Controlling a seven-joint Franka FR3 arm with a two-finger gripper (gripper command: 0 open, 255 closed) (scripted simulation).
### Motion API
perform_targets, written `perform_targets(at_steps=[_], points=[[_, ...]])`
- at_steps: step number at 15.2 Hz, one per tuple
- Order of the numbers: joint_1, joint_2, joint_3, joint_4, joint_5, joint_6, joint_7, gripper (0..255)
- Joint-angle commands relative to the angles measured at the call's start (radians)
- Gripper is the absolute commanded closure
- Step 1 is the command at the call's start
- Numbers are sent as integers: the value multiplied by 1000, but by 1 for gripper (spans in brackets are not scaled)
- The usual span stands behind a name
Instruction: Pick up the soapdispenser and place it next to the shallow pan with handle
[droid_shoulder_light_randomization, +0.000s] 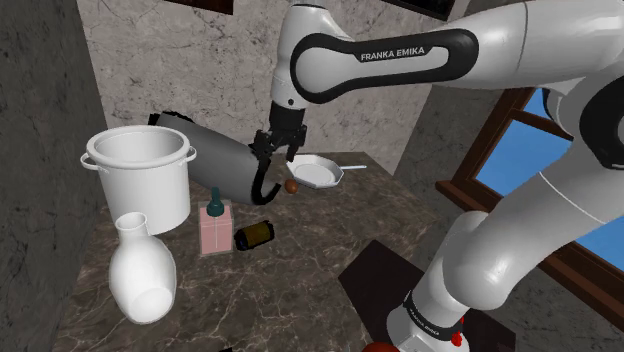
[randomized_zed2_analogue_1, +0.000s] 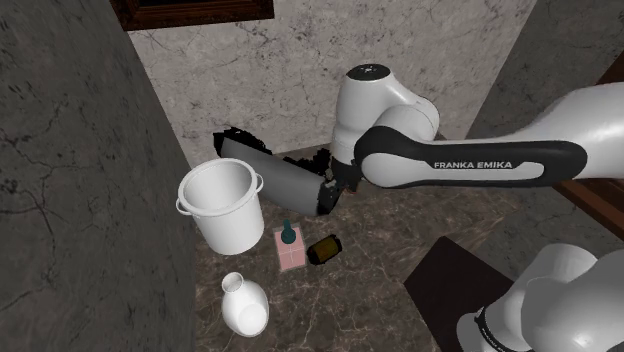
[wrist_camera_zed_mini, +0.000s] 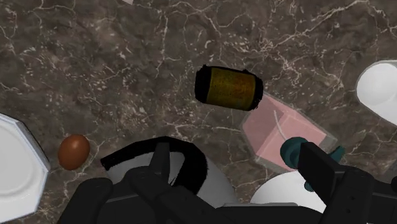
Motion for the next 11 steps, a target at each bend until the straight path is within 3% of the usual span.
perform_targets(at_steps=[1,11], points=[[7,69,20,41,-4,28,29,0],[65,420,92,300,-71,115,181,0]])
